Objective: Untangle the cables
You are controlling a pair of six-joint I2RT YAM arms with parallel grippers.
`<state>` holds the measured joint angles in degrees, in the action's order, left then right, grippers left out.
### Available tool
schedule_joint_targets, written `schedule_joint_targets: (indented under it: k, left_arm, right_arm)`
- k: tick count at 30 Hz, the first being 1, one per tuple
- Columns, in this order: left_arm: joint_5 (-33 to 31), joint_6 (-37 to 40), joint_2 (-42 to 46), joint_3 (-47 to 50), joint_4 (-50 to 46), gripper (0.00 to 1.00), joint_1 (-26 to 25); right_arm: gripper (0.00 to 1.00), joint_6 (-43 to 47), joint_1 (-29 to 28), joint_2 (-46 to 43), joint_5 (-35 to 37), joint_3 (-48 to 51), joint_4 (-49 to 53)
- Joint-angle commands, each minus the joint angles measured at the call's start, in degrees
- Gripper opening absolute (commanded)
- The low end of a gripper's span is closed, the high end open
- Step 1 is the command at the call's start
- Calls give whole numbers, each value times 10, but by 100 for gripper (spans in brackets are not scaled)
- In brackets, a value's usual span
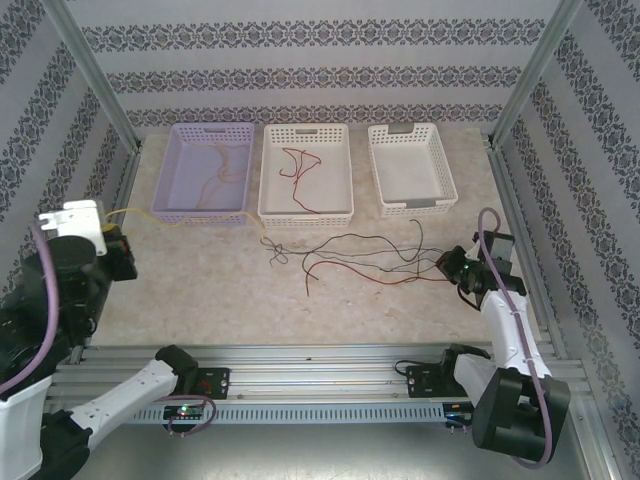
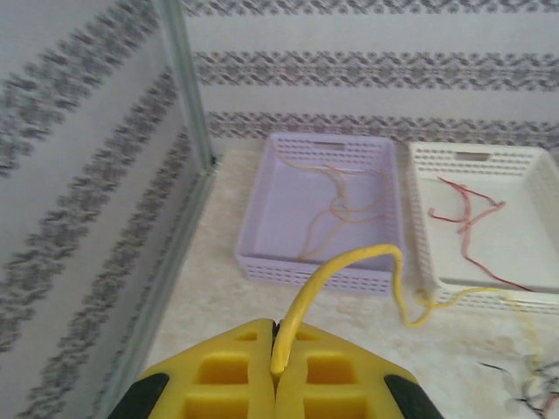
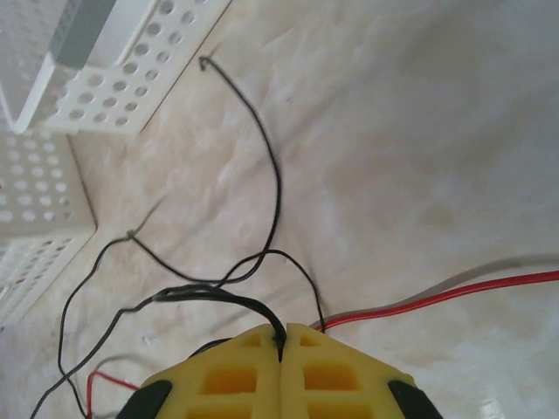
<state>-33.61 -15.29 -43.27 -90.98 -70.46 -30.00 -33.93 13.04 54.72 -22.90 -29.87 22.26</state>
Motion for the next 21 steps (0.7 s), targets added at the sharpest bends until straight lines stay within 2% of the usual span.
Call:
schedule_joint_targets:
  k: [1,4,8,11,14,16,21]
  left_arm:
    - [82,-38,-15,31,72,0,-3]
    - [135,-63,-35,61,101,0,-3]
    - [173,-83,-44,88,138,0,-2]
    - [194,-91,-53,92,151,0,-3]
    - [217,-102,-57,100,167,0,-3]
    - [223,-108,-57,104,173,0,-3]
    - [230,-116,-53,106,178,0,-3]
  right_arm:
    - [15,27,-42,6,-15,-18,-17]
    - [32,37,-92,9,-8,-31,-21]
    - [49,53,-153,9,8,-55,-16]
    - [55,62,-217,10,-1,-64,-48]
    - [59,74,-308,26,16,-73,-99]
    - [60,80,-375,53,20,-81,-146]
    - [61,86,-485,161,42,-112,-253]
